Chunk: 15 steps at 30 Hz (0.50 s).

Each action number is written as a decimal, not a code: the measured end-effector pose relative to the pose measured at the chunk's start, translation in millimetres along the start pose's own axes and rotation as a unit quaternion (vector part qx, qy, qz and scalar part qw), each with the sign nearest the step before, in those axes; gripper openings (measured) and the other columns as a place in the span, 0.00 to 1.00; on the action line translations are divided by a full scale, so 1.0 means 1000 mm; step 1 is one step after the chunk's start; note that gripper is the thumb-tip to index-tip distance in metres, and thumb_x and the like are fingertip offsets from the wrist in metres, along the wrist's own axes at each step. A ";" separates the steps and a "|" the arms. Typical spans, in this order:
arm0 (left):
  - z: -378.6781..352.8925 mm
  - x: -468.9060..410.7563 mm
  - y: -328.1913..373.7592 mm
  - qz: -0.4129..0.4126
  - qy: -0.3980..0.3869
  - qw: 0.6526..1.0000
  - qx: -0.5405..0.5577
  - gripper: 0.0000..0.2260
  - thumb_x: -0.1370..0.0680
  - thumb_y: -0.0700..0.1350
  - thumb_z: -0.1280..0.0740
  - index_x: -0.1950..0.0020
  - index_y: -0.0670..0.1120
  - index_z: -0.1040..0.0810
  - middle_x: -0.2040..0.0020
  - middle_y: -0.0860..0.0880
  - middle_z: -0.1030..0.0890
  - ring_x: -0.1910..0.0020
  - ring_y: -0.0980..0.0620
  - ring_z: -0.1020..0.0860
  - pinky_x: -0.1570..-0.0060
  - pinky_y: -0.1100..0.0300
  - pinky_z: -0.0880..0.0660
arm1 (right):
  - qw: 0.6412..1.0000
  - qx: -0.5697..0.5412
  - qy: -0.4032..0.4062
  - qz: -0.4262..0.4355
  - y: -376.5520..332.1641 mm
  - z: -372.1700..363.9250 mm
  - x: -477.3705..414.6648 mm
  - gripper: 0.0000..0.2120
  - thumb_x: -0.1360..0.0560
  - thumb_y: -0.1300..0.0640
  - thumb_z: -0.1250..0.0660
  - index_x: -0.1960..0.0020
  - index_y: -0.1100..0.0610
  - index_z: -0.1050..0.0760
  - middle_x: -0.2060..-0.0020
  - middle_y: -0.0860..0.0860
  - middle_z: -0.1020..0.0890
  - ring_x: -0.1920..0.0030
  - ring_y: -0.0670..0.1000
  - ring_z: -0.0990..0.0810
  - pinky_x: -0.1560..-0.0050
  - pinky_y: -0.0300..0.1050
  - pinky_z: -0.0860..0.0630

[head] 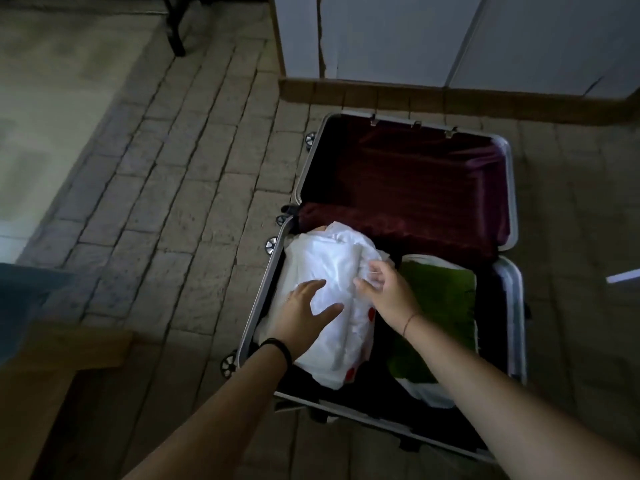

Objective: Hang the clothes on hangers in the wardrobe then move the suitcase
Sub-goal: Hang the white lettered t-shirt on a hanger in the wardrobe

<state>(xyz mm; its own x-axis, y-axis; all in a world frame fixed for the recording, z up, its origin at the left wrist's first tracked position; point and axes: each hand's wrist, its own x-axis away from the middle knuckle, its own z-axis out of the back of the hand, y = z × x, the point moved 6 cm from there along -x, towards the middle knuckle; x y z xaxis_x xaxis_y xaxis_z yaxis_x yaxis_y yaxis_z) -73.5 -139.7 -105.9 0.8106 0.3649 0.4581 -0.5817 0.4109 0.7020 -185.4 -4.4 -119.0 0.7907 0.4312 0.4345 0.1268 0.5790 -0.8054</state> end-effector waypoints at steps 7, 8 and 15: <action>-0.024 -0.036 -0.028 0.021 0.059 0.998 0.020 0.39 0.31 0.62 0.30 0.27 0.45 0.37 0.31 0.48 0.30 0.31 0.50 0.33 0.31 0.51 0.37 | 0.998 -0.058 -0.028 -0.008 0.015 -0.049 -0.052 0.21 0.28 0.47 0.30 0.43 0.60 0.28 0.52 0.51 0.19 0.50 0.49 0.21 0.52 0.41 0.26; -0.027 -0.036 -0.029 0.020 0.069 0.997 0.016 0.41 0.35 0.66 0.34 0.28 0.45 0.35 0.32 0.48 0.29 0.32 0.50 0.33 0.31 0.50 0.37 | 0.998 -0.051 -0.040 -0.025 0.016 -0.057 -0.055 0.22 0.29 0.45 0.30 0.44 0.60 0.27 0.52 0.51 0.20 0.50 0.49 0.21 0.54 0.40 0.27; -0.024 -0.035 -0.036 0.014 0.096 0.994 0.042 0.47 0.39 0.71 0.41 0.26 0.46 0.39 0.27 0.49 0.35 0.29 0.51 0.36 0.30 0.48 0.38 | 0.974 -0.178 -0.027 -0.134 0.022 -0.074 -0.066 0.19 0.26 0.47 0.32 0.49 0.65 0.22 0.54 0.58 0.17 0.49 0.60 0.19 0.44 0.55 0.22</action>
<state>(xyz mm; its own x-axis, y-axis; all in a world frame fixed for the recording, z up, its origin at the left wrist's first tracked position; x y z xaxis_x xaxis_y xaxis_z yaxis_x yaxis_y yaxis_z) -82.9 -147.2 -160.6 0.7616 0.5307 0.3719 -0.5899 0.3301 0.7369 -190.5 -71.3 -195.3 0.6694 0.3395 0.6608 0.5316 0.4025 -0.7452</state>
